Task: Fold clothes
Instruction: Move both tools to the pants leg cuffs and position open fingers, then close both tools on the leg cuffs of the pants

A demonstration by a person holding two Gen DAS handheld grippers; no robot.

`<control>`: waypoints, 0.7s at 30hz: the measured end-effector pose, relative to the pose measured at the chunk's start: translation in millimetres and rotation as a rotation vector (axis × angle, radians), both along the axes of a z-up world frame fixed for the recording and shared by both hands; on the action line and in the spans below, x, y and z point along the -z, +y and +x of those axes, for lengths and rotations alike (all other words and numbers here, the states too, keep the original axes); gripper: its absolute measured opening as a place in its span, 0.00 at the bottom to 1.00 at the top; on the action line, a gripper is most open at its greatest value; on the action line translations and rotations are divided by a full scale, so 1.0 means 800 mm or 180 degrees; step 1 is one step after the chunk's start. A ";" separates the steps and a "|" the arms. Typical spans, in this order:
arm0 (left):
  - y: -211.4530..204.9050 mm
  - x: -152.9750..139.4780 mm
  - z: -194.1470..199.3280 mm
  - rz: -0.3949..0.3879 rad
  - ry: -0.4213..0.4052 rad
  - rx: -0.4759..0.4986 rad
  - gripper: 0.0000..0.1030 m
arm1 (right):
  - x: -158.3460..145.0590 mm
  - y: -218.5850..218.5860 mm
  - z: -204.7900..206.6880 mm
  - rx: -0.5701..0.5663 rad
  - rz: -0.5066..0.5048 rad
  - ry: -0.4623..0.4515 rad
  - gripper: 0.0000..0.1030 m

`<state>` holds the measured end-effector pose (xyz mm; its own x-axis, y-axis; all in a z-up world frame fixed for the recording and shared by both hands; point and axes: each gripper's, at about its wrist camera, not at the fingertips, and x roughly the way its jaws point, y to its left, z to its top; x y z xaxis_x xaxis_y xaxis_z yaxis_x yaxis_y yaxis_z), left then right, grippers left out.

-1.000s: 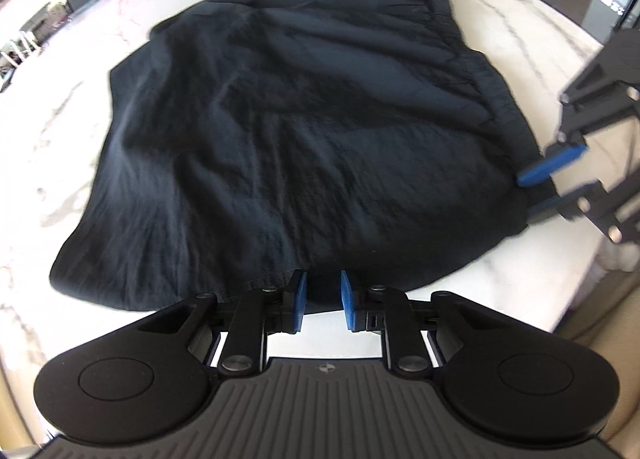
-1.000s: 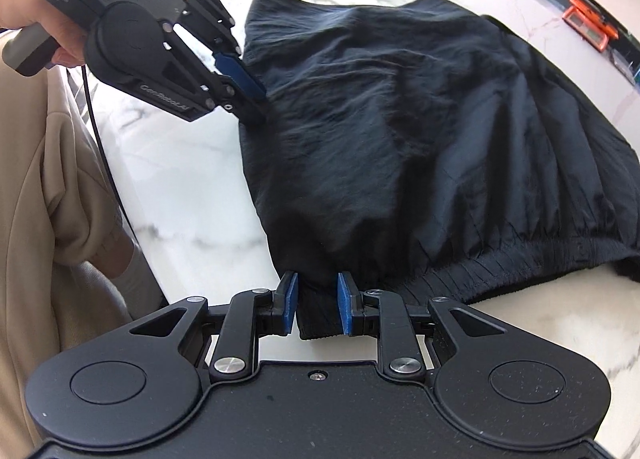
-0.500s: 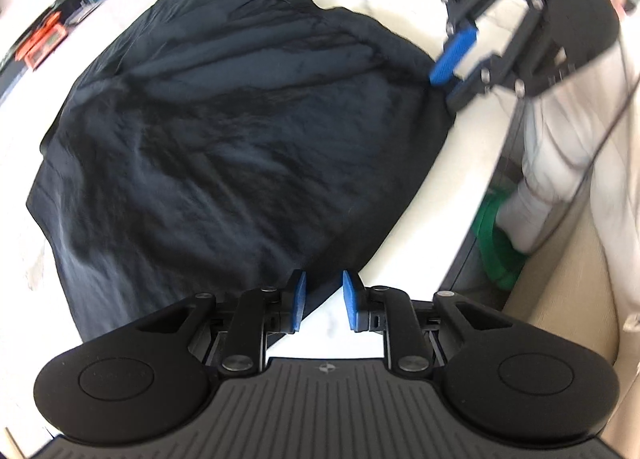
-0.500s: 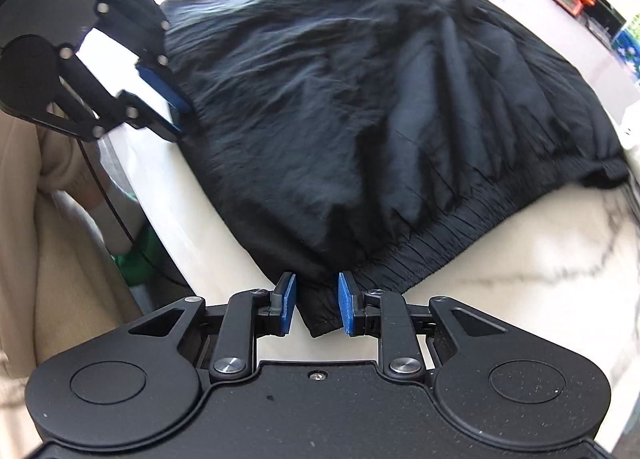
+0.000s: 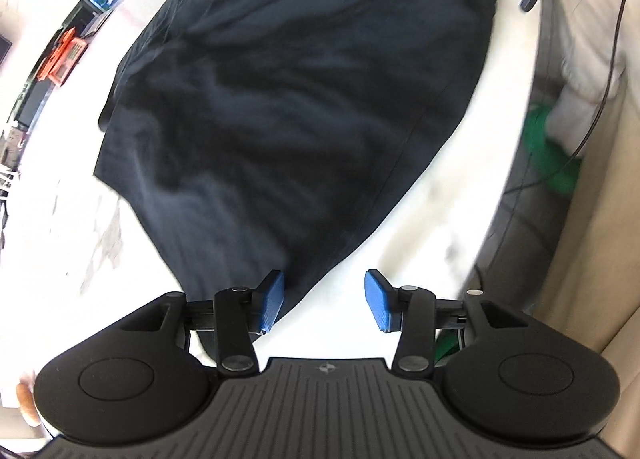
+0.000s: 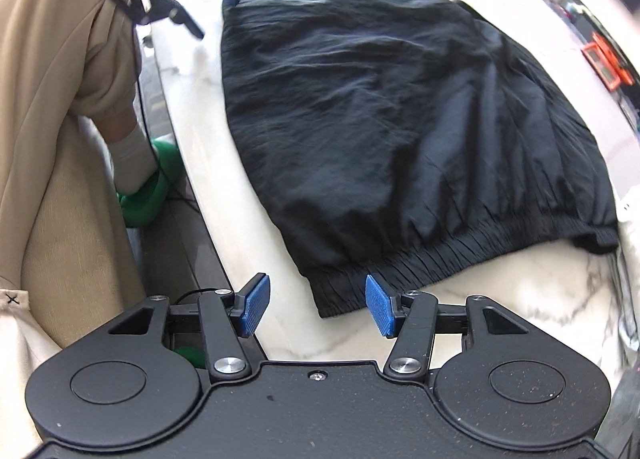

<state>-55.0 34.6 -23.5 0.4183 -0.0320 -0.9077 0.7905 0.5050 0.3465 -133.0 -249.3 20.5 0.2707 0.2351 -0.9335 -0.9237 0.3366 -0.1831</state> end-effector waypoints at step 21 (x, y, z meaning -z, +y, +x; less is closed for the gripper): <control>0.025 0.001 0.036 -0.0205 -0.0108 -0.0236 0.12 | 0.023 -0.005 0.014 0.0068 -0.0103 0.0018 0.28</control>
<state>-26.6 54.3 -24.5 0.4523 -0.0578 -0.8900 0.7385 0.5837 0.3374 -121.9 -253.5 2.4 0.2701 0.1989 -0.9421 -0.9174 0.3503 -0.1891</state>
